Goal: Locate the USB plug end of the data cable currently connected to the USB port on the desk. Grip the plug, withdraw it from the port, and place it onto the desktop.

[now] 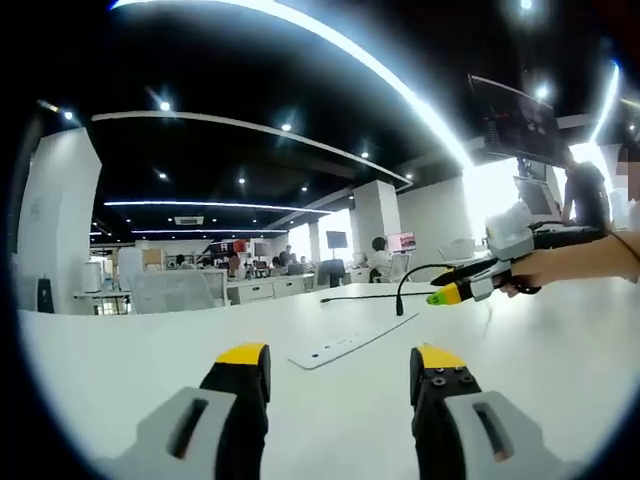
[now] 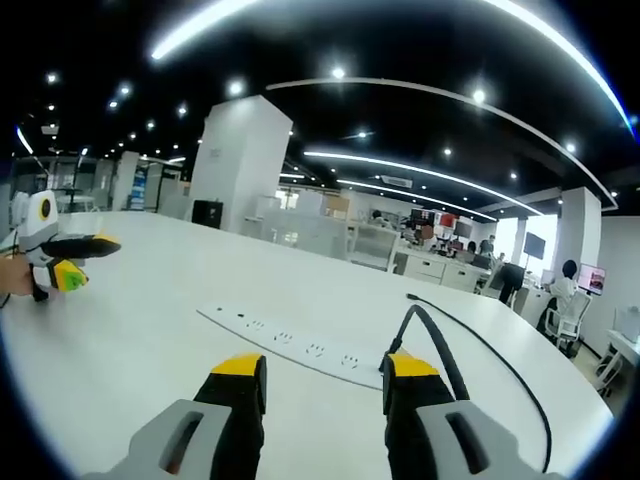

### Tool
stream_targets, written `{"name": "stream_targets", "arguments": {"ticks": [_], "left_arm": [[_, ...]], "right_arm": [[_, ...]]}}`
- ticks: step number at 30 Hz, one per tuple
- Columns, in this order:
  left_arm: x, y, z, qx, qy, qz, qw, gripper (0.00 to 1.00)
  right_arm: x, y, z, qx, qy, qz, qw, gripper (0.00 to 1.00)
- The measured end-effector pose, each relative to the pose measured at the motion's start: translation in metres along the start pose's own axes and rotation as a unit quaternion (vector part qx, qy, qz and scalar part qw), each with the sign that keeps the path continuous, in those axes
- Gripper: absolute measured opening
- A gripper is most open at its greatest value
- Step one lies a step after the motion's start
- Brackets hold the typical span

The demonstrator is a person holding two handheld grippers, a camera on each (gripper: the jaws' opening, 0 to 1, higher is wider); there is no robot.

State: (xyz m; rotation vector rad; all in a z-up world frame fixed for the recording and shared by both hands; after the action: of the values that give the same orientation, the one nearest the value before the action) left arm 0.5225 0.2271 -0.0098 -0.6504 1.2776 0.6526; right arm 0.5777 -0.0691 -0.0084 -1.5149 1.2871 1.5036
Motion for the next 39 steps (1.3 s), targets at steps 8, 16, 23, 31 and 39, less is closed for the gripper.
{"name": "stream_targets", "arguments": {"ticks": [8,16,23,31,39], "left_arm": [[0.004,-0.002,-0.005,0.017,0.007,0.005,0.9998,0.57],[0.005,-0.003,-0.011,0.029,-0.002,0.008,0.9995,0.56],[0.009,-0.004,-0.015,0.038,-0.003,0.013,0.9992,0.55],[0.010,-0.006,-0.023,0.057,-0.008,0.011,0.9983,0.55],[0.010,-0.007,-0.029,0.075,-0.008,0.006,0.9971,0.55]], "right_arm": [[-0.001,-0.014,-0.010,0.018,-0.011,-0.003,0.9998,0.47],[0.003,-0.030,-0.025,0.038,-0.032,-0.007,0.9987,0.47],[0.005,-0.041,-0.039,0.061,-0.047,-0.011,0.9969,0.47],[0.008,-0.054,-0.047,0.073,-0.070,-0.022,0.9947,0.48],[0.011,-0.064,-0.053,0.087,-0.059,-0.024,0.9941,0.46]]}}
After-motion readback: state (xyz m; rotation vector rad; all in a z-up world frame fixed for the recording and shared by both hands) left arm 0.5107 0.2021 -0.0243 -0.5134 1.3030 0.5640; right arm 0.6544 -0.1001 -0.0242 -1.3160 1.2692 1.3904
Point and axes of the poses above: the point that each gripper's makers call its tool centre point, and the gripper's own axes: y roughly backward along the fingers, z roughly to its left, x roughly out of its underside, the point moved 5 cm from there along y, roughly backward along the fingers, and after that the axes turned 4 degrees about -y, right-handed, at the moved point
